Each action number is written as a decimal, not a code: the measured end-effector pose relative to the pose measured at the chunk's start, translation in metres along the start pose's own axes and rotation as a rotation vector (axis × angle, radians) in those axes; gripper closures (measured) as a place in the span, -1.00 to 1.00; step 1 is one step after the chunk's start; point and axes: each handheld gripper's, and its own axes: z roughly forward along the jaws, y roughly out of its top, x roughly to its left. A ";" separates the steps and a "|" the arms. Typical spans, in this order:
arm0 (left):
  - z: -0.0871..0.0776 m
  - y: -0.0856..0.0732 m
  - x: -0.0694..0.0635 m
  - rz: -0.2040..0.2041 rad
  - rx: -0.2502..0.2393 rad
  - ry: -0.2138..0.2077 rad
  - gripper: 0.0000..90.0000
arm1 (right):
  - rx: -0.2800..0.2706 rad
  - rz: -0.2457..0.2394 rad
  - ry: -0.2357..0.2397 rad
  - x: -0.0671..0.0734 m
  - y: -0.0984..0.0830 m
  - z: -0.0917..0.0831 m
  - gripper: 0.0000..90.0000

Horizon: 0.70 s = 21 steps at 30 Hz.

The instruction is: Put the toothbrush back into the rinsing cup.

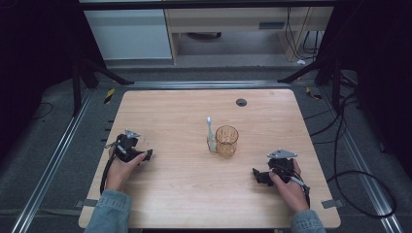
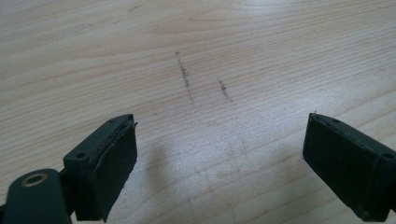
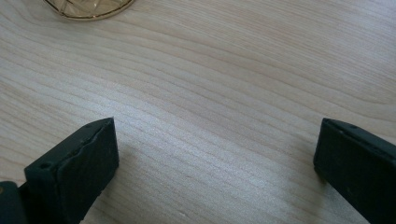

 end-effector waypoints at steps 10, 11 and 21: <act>0.009 -0.007 0.006 -0.029 -0.012 -0.010 -0.81 | 0.000 0.001 0.001 0.000 0.000 0.000 -0.99; 0.010 -0.007 0.006 -0.031 -0.015 -0.011 -0.81 | 0.000 0.001 0.001 0.000 0.000 0.000 -0.99; 0.018 -0.011 0.004 -0.040 -0.083 -0.030 -0.97 | -0.001 0.001 0.001 0.000 0.000 0.000 -0.99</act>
